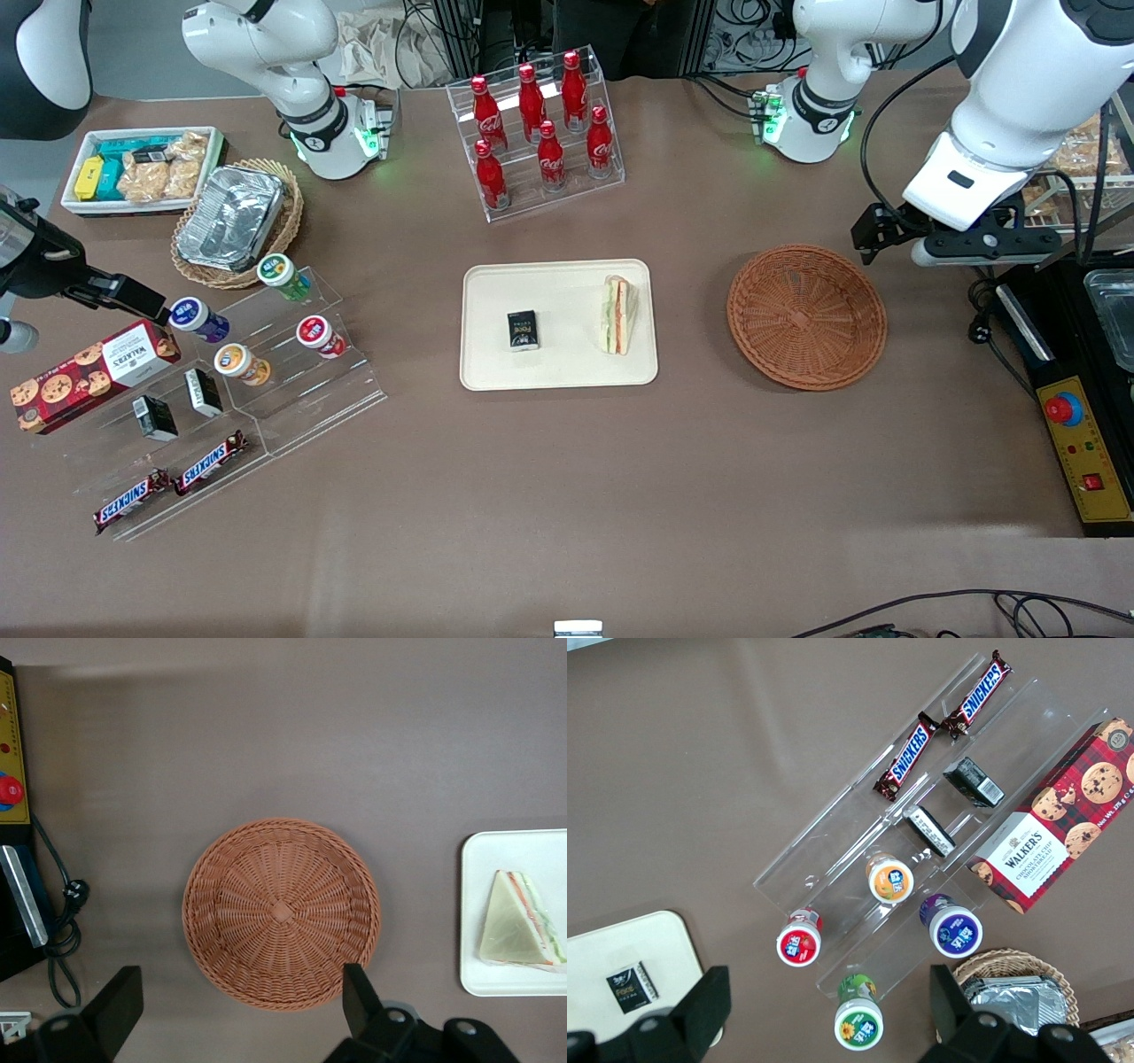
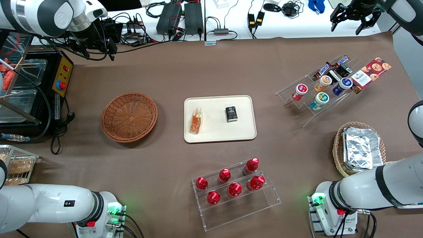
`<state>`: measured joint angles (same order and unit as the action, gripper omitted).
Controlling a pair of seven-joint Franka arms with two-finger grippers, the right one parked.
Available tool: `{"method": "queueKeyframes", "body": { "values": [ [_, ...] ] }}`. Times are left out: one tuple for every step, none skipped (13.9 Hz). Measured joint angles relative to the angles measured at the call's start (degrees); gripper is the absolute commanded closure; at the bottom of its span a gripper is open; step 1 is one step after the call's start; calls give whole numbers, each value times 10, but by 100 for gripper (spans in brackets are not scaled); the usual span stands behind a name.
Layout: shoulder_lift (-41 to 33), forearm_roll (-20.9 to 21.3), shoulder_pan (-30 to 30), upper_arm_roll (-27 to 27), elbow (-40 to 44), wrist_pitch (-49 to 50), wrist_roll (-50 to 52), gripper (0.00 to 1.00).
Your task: Place sandwich from basket to tray
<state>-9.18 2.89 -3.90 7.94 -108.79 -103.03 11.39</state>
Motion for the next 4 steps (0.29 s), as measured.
{"method": "queueKeyframes", "body": {
  "values": [
    [4,0,6,0,5,0,-6,0],
    [13,0,9,0,15,0,-9,0],
    [24,0,11,0,26,1,-12,0],
    [34,0,12,0,35,2,-14,0]
  ]
}}
